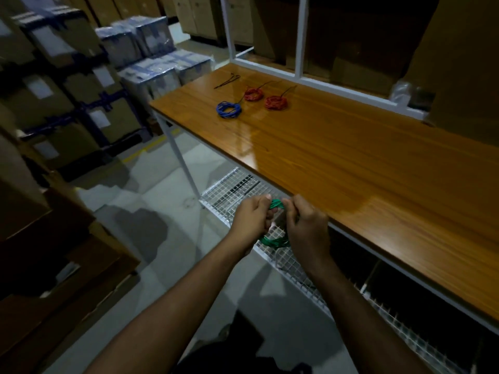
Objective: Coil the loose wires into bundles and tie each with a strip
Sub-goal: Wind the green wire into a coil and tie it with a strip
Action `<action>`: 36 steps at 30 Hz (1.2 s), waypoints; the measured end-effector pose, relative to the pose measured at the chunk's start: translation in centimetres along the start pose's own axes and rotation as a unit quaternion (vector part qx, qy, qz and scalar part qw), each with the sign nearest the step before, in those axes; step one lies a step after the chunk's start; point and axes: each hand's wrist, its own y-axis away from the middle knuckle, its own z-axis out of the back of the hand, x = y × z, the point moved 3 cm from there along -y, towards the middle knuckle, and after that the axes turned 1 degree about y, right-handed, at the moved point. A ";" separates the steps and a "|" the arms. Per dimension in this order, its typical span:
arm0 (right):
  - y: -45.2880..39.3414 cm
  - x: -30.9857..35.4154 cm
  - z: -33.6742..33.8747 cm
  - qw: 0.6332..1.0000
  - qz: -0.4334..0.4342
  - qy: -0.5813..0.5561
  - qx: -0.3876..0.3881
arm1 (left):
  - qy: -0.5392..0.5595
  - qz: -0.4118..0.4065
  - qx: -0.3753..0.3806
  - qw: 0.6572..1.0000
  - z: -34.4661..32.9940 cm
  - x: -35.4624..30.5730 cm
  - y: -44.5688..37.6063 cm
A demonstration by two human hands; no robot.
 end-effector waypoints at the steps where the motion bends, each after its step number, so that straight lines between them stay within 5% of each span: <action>1: -0.1 0.2 -0.6 0.999 0.030 0.015 0.021 | 0.026 0.011 -0.002 1.000 0.5 -0.3 0.1; 10: -5.0 3.4 -5.2 0.970 0.152 0.009 0.187 | 0.209 0.030 -0.037 0.977 6.3 -1.7 -2.4; 14: -7.1 4.6 -8.7 0.953 -0.037 -0.165 0.252 | 0.119 -0.033 -0.052 0.991 9.9 -2.7 -4.7; 19: -10.1 7.7 -14.0 0.815 -0.285 -0.420 0.280 | 0.033 -0.130 -0.105 0.985 15.3 -3.0 -8.8; 24: -13.7 10.3 -18.5 0.720 -0.352 -0.530 0.275 | 0.177 -0.078 -0.039 0.980 19.1 -2.8 -12.7; 28: -16.0 11.5 -21.5 0.714 -0.345 -0.517 0.321 | 0.311 0.010 0.039 0.950 21.8 -2.6 -15.1; 31: -17.2 11.9 -23.2 0.718 -0.354 -0.497 0.335 | 0.314 0.056 0.087 0.944 23.5 -2.6 -16.8; 36: -20.3 10.5 -25.6 0.820 -0.314 -0.376 0.297 | 0.253 0.099 0.132 0.953 25.1 -2.6 -20.4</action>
